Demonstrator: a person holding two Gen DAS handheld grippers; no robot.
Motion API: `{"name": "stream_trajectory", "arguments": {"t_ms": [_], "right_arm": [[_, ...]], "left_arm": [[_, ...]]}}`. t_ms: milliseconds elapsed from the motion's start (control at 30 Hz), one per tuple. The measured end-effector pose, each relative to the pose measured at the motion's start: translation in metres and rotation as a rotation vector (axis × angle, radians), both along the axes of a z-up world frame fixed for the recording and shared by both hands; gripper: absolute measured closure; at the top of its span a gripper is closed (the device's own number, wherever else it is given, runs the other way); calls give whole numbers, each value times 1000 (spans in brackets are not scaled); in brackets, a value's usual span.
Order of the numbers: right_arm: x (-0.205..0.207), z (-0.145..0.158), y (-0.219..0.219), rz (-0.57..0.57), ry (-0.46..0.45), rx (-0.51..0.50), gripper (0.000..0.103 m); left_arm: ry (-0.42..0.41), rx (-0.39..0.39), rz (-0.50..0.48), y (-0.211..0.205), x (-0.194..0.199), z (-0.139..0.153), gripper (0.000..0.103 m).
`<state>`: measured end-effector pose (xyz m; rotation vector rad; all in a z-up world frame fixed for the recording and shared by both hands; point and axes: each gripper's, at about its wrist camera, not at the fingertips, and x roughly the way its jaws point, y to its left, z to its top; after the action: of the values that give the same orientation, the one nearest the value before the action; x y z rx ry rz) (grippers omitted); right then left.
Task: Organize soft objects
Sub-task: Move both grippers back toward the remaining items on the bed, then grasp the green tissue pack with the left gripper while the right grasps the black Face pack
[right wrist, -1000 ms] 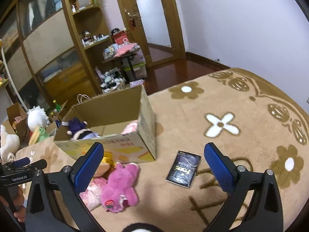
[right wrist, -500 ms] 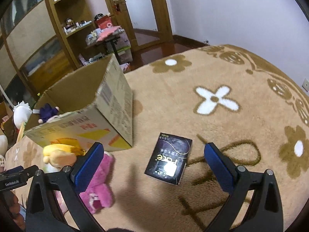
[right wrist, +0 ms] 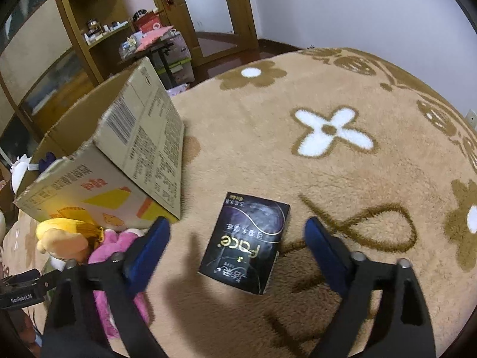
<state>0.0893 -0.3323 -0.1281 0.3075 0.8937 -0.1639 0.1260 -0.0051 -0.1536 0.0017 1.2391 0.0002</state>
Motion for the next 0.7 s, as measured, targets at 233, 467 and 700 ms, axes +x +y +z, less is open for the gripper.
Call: {"name": "stream_trajectory", "arguments": {"t_ms": [233,467,700], "right_arm": [[4,-10,0,21,29,10,39],[3,-7,3,40,30,-9,49],[-10,11,6,42,-27,1,49]], "left_arm": [[31,-36,7,3,5,-9,20],[0,-58,16,4,0,-3,33],[-72,-65,11,7,-18,17,34]]}}
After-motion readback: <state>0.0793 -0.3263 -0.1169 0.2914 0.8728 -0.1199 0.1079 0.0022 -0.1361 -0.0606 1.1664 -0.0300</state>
